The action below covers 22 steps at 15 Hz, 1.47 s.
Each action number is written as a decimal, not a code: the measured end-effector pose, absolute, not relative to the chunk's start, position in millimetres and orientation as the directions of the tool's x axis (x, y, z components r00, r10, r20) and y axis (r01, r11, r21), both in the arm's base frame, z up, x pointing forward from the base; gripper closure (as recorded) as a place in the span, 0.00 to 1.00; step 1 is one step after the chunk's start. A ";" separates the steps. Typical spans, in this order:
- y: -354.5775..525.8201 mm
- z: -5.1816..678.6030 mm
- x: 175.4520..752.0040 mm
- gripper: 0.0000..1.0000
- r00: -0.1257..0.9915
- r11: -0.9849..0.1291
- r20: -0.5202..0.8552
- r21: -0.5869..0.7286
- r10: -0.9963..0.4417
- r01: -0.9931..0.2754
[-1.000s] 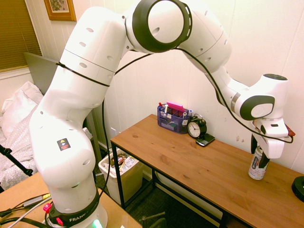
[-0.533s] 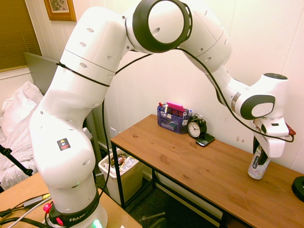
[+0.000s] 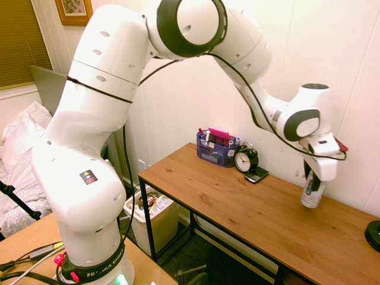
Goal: Throw the can in the trash bin
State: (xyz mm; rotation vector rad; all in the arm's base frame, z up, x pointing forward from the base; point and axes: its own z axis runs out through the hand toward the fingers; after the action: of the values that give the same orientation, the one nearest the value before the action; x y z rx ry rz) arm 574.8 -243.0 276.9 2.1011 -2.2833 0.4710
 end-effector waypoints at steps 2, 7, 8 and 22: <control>-177.6 302.5 569.8 1.00 -0.030 -0.029 0.217 -0.263 -0.976 -0.964; -53.9 342.0 507.0 1.00 0.172 -0.243 0.224 -0.348 -0.959 -0.905; -33.6 355.6 496.0 1.00 0.209 -0.291 0.247 -0.368 -0.946 -0.883; 328.3 476.4 516.1 1.00 0.809 -0.840 0.244 -0.266 -0.534 -0.474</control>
State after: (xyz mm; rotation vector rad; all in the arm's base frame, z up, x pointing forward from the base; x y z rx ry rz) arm 516.1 328.3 476.4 3.1703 -0.8922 0.5236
